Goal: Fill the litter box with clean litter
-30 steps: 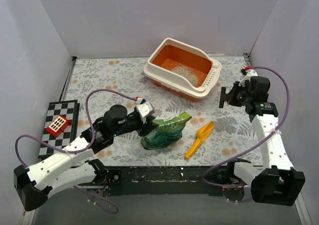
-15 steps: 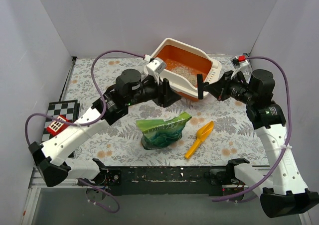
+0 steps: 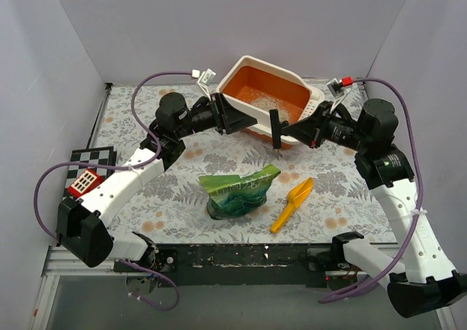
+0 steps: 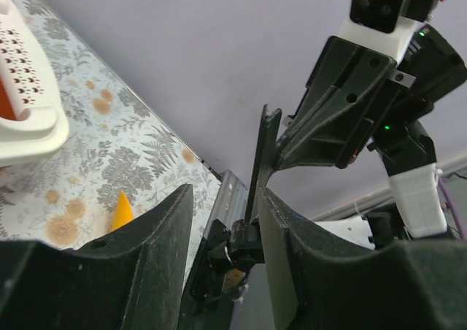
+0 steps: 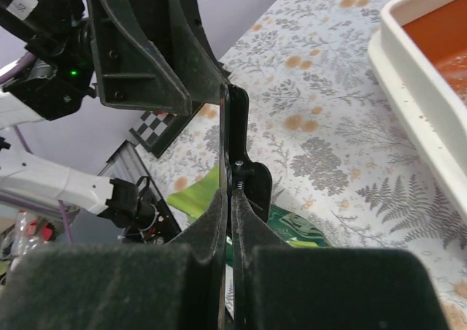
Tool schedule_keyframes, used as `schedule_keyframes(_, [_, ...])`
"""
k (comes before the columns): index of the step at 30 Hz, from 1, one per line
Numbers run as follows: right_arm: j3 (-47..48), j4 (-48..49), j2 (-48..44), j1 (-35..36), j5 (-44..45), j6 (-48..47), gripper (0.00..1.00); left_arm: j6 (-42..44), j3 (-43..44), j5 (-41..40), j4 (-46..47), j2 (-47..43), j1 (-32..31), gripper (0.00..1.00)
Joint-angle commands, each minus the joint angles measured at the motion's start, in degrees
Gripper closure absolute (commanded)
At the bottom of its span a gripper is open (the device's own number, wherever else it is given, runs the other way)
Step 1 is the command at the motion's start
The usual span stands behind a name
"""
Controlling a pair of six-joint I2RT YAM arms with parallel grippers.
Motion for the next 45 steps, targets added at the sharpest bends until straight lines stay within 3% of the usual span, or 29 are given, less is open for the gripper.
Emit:
schedule_keyframes(1, [2.01, 5.43, 1.46, 3.84, 0.08, 3.39, 0.99, -3.97, -1.15, 4.42, 7.76, -1.25, -0.12, 0.60])
schedule_keyframes(16, [2.63, 9.22, 5.33, 12.90, 4.83, 4.18, 0.99, -4.33, -3.79, 4.78, 9.61, -3.01, 1.46, 0.59])
schedule_keyframes(18, [2.45, 9.39, 5.50, 13.25, 5.27, 4.10, 0.99, -4.50, -4.40, 5.13, 10.22, -3.10, 1.81, 0.64])
schedule_keyframes(23, [2.54, 9.57, 5.77, 13.60, 4.92, 3.92, 0.99, -5.38, -5.19, 6.27, 11.80, -2.92, 2.34, 0.88])
schedule_keyframes(28, [1.49, 9.39, 5.77, 13.52, 2.99, 3.92, 0.99, -6.08, -5.72, 6.62, 15.05, -3.80, 2.61, 1.00])
schedule_keyframes(31, [1.39, 8.08, 5.77, 13.61, 1.15, 2.96, 0.79, -7.05, -6.07, 7.85, 17.43, -4.15, 2.69, 1.00])
schedule_keyframes(33, [3.58, 4.06, 5.68, 13.60, 1.05, -0.72, 0.55, -7.05, -6.07, 8.73, 17.35, -4.33, 2.69, 1.00])
schedule_keyframes(34, [5.60, 1.25, 5.51, 13.52, 1.92, -4.05, 0.49, -6.62, -5.81, 8.99, 16.39, -4.50, 2.69, 1.00])
schedule_keyframes(37, [9.65, -4.22, 4.45, 13.52, 2.90, -9.87, 0.41, -5.73, -5.63, 10.75, 14.62, -5.03, 2.78, 1.00])
schedule_keyframes(41, [12.73, -8.35, 5.59, 13.52, 0.88, -11.72, 0.38, -6.52, -6.25, 12.68, 14.62, -6.26, 2.69, 1.00])
schedule_keyframes(45, [11.95, -6.44, 6.12, 13.60, -1.40, -10.50, 0.37, -6.88, -7.30, 13.65, 14.71, -7.93, 2.78, 1.00])
